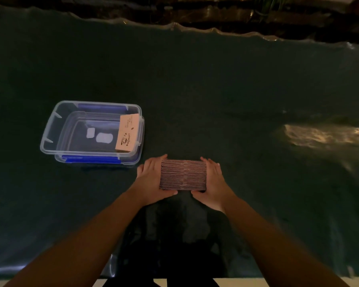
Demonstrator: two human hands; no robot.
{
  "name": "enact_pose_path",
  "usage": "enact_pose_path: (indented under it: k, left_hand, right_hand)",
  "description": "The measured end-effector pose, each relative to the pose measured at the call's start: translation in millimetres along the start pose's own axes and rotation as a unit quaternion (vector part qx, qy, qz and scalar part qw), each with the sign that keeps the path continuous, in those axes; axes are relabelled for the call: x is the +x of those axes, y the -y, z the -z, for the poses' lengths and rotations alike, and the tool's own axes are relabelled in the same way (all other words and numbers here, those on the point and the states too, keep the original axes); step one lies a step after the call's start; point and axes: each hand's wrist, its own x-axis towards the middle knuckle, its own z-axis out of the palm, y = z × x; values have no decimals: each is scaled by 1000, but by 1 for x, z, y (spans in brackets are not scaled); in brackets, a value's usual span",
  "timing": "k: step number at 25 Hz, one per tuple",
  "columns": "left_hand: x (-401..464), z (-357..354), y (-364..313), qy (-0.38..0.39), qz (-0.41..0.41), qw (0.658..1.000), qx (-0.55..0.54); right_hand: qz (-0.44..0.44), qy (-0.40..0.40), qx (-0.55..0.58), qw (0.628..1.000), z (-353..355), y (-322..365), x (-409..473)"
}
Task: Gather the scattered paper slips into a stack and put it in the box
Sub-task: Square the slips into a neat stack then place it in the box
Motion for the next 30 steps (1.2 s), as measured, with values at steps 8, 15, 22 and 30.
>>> enact_pose_path:
  k: [8, 15, 22, 30]
  left_hand:
    - [5, -2, -5, 3, 8, 1000, 3]
    - [9, -2, -6, 20, 21, 1000, -2]
    - [4, 11, -6, 1, 8, 993, -120]
    - [-8, 53, -21, 72, 2, 900, -430]
  right_hand:
    - [11, -45, -52, 998, 3, 0, -7]
    - [-20, -35, -41, 998, -1, 1, -5]
    - [-53, -45, 65, 996, 9, 14, -9]
    - [-43, -34, 329, 943, 27, 41, -26]
